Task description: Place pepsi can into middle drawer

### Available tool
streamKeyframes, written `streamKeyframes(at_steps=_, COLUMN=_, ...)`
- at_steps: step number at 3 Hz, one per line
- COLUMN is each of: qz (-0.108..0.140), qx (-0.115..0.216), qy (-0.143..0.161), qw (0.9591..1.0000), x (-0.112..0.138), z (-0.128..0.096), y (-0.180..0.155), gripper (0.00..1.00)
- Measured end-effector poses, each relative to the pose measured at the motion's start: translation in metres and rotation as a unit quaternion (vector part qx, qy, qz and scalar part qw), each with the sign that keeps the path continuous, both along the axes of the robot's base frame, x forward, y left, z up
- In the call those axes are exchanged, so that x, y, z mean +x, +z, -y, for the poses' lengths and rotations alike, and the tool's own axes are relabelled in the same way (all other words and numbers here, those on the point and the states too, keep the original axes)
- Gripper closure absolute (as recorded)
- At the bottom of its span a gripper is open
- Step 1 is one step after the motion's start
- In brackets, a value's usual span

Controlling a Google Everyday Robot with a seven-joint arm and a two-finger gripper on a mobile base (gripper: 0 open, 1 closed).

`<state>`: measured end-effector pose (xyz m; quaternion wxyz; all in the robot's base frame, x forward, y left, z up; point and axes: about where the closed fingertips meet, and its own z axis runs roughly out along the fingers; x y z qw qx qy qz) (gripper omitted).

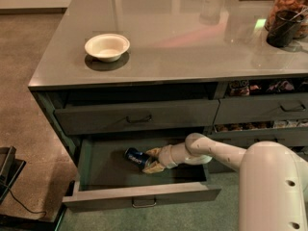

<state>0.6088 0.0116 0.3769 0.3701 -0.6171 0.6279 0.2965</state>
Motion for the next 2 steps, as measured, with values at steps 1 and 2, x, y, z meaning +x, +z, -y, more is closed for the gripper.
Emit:
streamKeyframes(at_steps=1, qz=0.000, qx=0.000, qy=0.000, qw=1.0000, x=0.0000, z=0.0000, y=0.0000, gripper=0.00)
streamKeyframes(at_steps=2, qz=0.000, qx=0.000, qy=0.000, qw=1.0000, x=0.0000, z=-0.0001, y=0.0000, gripper=0.00)
